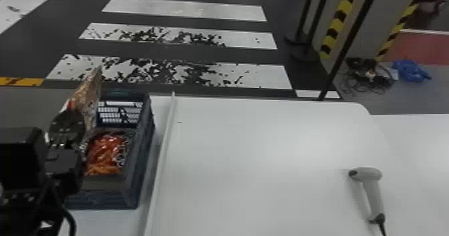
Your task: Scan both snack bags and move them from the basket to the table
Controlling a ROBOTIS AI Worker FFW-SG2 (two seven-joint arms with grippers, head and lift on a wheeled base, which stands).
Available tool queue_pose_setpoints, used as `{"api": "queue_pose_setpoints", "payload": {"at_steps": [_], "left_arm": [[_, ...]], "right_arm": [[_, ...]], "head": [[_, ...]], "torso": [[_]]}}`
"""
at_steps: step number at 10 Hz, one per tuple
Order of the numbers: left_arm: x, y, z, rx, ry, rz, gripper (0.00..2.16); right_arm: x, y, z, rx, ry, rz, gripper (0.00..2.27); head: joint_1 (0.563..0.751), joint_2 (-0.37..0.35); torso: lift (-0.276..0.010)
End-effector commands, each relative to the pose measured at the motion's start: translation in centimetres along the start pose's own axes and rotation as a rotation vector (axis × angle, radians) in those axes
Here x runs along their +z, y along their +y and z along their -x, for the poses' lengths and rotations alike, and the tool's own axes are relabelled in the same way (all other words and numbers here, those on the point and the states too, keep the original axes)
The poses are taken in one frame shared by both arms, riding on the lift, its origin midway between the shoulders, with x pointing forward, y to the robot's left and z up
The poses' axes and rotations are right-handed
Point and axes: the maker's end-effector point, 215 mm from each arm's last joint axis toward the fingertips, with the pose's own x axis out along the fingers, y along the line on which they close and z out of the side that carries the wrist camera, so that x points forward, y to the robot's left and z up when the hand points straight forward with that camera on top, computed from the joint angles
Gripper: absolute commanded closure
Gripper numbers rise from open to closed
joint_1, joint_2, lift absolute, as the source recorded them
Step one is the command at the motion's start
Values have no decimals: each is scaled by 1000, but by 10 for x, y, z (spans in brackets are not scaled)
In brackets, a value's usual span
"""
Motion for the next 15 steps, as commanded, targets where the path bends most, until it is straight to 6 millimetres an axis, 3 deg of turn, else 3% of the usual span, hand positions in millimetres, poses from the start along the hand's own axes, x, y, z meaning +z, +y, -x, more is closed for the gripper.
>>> {"api": "queue_pose_setpoints", "payload": {"at_steps": [1, 4, 7, 9, 11, 15], "left_arm": [[14, -5, 3, -10, -24, 2, 1922], [39, -22, 11, -48, -52, -3, 1922], [48, -70, 14, -143, -66, -15, 1922], [50, -93, 14, -187, -63, -30, 1922], [56, -102, 14, -199, -77, -50, 1922], [52, -131, 18, -263, -78, -83, 1919]], "right_arm": [[0, 0, 0, 0, -2, -1, 107], [2, 1, -1, 2, -6, 0, 107], [4, 3, -2, -1, -11, -5, 107], [3, 3, -1, -3, -9, -4, 107], [3, 3, -1, -5, -9, -4, 107], [3, 5, 0, -4, -7, -1, 107]], "head": [[695, -104], [695, -136], [695, -190], [695, -240], [695, -276], [695, -307]], "torso": [[-98], [-98], [-98], [-98], [-98], [-98]]}}
